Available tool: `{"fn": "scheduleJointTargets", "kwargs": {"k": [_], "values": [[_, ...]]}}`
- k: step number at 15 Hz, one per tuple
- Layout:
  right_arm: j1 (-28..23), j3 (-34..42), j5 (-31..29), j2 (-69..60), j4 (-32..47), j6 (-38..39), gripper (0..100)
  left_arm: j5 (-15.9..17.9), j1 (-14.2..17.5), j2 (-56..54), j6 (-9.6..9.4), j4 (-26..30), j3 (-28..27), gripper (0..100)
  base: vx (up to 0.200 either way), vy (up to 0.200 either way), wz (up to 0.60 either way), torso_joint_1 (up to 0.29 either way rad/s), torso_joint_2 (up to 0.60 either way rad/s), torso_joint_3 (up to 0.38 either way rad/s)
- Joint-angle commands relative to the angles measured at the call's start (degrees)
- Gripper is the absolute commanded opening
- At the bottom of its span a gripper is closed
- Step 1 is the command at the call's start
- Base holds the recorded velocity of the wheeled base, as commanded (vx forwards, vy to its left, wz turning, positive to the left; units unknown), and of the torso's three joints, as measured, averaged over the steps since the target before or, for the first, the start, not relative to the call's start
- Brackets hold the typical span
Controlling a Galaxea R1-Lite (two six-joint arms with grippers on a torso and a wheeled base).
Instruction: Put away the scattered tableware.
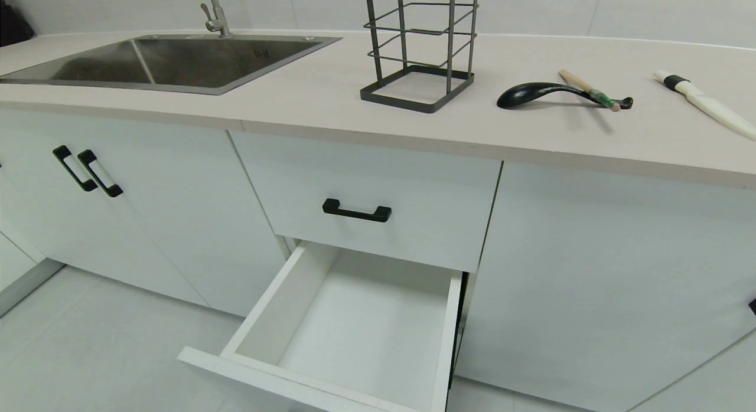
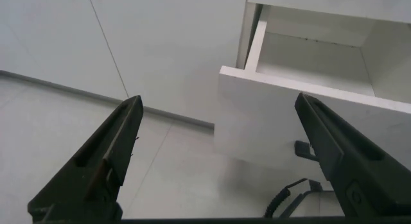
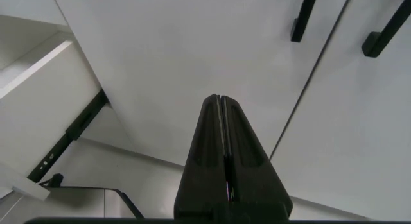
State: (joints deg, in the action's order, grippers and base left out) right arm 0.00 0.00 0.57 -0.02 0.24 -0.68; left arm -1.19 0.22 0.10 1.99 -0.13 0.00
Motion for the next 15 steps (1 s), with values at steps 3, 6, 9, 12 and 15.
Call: {"fn": "scheduleJointTargets", "kwargs": {"k": [3, 6, 9, 12, 15], "values": [[0.0, 0.0, 0.0, 0.0, 0.0, 0.0, 0, -0.1, 0.0, -0.1, -0.05, -0.1, 0.0, 100, 0.133, 0.0, 0.0, 0.002, 0.0, -0.003], [0.0, 0.0, 0.0, 0.0, 0.0, 0.0, 0, 0.0, 0.0, -0.1, -0.14, 0.0, -0.1, 100, 0.067, 0.0, 0.0, 0.001, 0.0, 0.001], [0.0, 0.0, 0.0, 0.0, 0.0, -0.1, 0, 0.0, 0.0, -0.1, -0.05, -0.1, 0.0, 100, 0.0, 0.0, 0.0, 0.0, 0.0, 0.0], [0.0, 0.0, 0.0, 0.0, 0.0, -0.1, 0, 0.0, 0.0, -0.1, -0.05, -0.1, 0.0, 100, 0.0, 0.0, 0.0, 0.0, 0.0, 0.0], [0.0, 0.0, 0.0, 0.0, 0.0, 0.0, 0, -0.1, 0.0, -0.1, 0.03, -0.1, 0.0, 100, 0.0, 0.0, 0.0, 0.0, 0.0, 0.0]]}}
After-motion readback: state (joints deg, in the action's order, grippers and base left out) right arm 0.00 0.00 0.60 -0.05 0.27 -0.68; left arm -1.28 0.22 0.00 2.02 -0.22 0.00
